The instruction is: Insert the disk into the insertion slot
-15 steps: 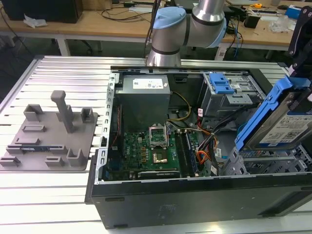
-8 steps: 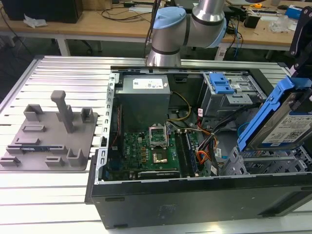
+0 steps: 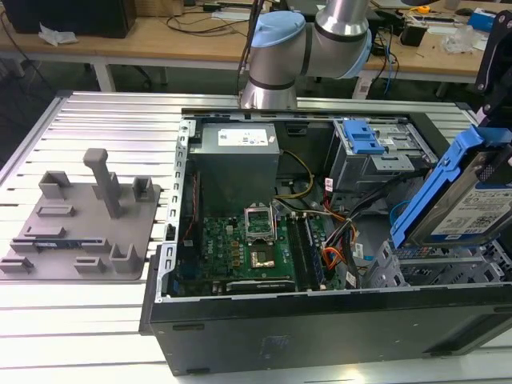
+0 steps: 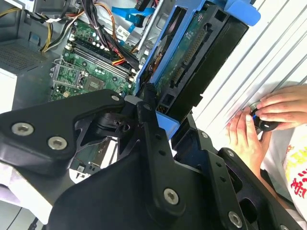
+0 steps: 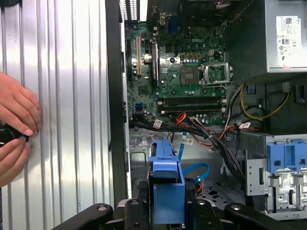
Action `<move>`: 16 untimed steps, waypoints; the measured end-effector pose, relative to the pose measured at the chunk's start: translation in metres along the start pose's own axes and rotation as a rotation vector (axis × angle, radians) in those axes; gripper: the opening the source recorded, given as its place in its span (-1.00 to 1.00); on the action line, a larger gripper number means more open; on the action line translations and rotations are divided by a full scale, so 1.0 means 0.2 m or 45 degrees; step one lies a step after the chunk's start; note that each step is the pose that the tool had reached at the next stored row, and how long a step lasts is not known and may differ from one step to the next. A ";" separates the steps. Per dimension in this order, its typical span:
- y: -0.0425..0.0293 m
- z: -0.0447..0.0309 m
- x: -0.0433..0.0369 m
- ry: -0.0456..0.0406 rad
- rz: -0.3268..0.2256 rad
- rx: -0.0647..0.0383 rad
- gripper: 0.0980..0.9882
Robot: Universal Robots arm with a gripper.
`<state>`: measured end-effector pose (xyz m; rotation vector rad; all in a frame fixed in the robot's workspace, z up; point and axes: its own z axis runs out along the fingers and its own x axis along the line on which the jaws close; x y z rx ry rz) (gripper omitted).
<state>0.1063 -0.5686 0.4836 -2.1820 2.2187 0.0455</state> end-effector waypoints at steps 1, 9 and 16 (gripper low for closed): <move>-0.001 0.000 -0.001 0.000 0.000 0.000 -0.40; -0.045 0.002 -0.039 0.001 0.000 0.000 -0.40; -0.075 0.011 -0.095 0.008 0.003 0.000 -0.40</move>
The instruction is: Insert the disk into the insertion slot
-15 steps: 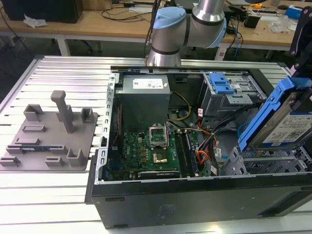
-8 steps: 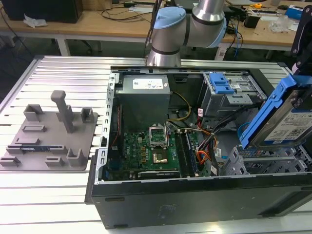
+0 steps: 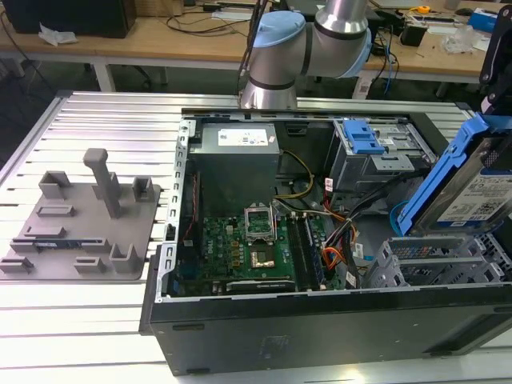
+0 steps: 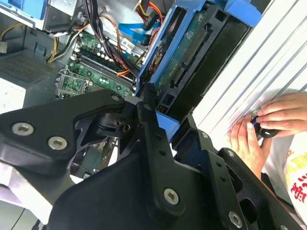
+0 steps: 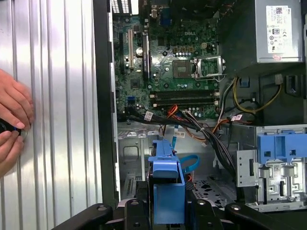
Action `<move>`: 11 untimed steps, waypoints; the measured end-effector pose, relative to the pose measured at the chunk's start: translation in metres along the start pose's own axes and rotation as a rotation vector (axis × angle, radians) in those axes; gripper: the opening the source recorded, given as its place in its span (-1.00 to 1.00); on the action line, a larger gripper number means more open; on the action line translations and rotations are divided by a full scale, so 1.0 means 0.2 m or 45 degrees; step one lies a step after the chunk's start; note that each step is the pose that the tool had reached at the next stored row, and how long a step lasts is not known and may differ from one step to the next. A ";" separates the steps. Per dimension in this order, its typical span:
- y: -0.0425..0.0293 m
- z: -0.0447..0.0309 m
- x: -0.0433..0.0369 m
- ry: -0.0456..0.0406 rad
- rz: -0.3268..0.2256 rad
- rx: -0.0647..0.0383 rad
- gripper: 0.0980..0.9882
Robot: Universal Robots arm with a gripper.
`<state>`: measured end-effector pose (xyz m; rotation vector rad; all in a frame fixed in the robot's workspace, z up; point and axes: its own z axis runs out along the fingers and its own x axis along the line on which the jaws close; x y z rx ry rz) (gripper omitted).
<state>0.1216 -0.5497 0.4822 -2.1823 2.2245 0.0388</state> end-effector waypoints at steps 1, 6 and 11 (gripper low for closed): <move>0.000 0.002 0.000 0.002 0.000 0.000 -0.40; 0.000 0.018 -0.012 0.018 0.009 0.000 -0.40; 0.000 0.028 -0.018 0.018 0.009 0.000 -0.40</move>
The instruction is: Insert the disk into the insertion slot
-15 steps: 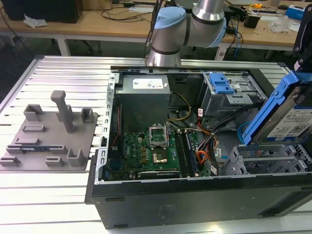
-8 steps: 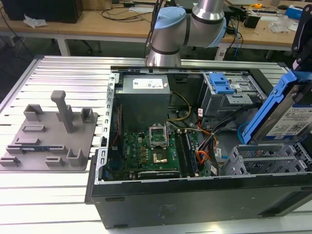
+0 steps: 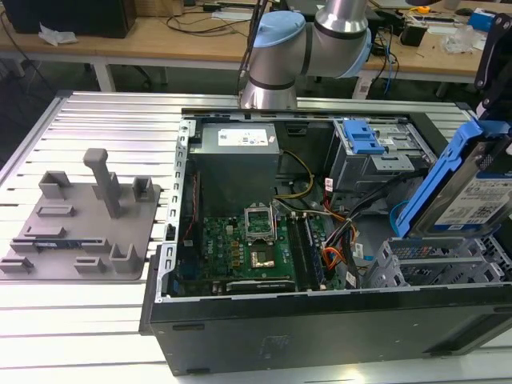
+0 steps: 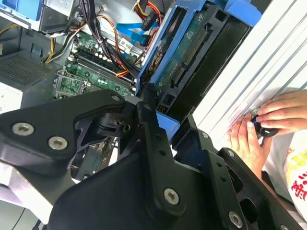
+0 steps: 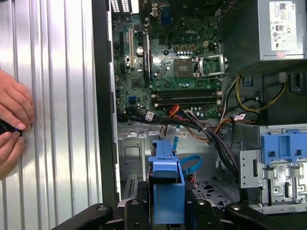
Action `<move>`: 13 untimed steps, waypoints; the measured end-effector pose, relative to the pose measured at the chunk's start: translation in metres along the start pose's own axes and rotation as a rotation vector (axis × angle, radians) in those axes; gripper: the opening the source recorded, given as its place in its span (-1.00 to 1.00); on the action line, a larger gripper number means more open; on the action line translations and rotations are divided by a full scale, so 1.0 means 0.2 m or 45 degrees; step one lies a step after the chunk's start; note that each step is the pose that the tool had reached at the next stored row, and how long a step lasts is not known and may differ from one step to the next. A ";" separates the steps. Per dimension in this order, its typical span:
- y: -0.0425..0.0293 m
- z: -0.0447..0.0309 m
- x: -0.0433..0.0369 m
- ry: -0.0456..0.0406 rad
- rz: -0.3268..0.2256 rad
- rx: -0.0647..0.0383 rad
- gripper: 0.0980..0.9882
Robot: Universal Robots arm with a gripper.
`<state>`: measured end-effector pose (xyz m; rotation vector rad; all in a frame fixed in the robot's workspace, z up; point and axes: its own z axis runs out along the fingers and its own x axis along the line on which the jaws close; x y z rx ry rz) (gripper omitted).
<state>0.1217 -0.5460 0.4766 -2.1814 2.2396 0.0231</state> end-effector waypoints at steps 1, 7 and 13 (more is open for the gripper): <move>0.000 0.002 0.000 0.000 0.000 0.000 -0.40; 0.003 0.016 0.000 0.000 0.002 0.000 -0.40; 0.003 0.016 0.000 0.000 0.002 0.000 -0.40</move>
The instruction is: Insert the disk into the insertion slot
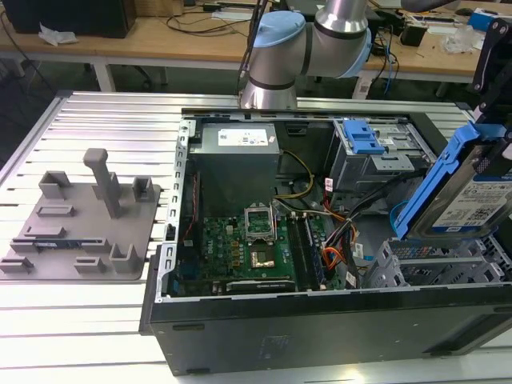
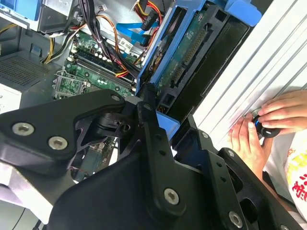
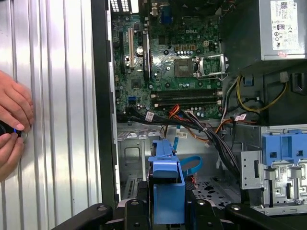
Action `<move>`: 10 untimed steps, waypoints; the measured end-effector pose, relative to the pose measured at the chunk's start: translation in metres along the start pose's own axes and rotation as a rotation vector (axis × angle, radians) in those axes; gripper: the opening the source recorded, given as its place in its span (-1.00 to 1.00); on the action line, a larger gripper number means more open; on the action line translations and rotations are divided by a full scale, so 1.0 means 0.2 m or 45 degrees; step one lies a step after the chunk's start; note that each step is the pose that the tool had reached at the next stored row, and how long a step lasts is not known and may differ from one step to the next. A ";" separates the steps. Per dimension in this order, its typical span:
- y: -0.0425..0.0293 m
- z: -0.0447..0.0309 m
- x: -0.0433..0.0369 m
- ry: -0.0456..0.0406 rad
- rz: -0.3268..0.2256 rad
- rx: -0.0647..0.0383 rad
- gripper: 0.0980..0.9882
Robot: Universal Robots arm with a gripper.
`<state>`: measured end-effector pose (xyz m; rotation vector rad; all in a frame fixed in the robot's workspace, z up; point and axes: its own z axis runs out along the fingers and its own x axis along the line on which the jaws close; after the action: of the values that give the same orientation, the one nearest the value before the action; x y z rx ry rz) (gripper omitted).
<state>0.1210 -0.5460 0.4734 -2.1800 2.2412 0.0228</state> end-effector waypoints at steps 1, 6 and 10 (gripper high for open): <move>0.000 0.000 0.000 0.000 0.000 0.000 -0.40; 0.000 0.003 0.002 0.000 0.000 0.000 -0.40; 0.000 0.007 0.007 0.000 0.000 0.000 -0.40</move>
<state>0.1210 -0.5475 0.4719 -2.1799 2.2413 0.0228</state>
